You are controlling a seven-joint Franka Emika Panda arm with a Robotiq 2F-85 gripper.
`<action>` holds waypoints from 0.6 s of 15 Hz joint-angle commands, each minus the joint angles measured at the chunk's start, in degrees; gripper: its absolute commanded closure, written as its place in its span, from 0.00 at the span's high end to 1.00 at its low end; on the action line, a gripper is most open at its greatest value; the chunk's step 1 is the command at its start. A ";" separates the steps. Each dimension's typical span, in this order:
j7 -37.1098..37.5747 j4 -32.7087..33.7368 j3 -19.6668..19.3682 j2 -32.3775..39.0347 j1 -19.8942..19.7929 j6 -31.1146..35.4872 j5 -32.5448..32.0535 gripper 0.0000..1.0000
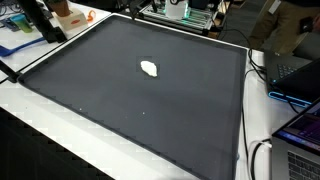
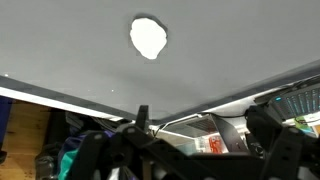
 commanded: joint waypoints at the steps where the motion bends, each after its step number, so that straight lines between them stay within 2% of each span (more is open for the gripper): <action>1: -5.56 0.41 -5.21 1.51 5.31 2.35 2.90 1.00; 9: -12.68 1.31 -19.83 -0.76 25.09 13.53 15.87 1.00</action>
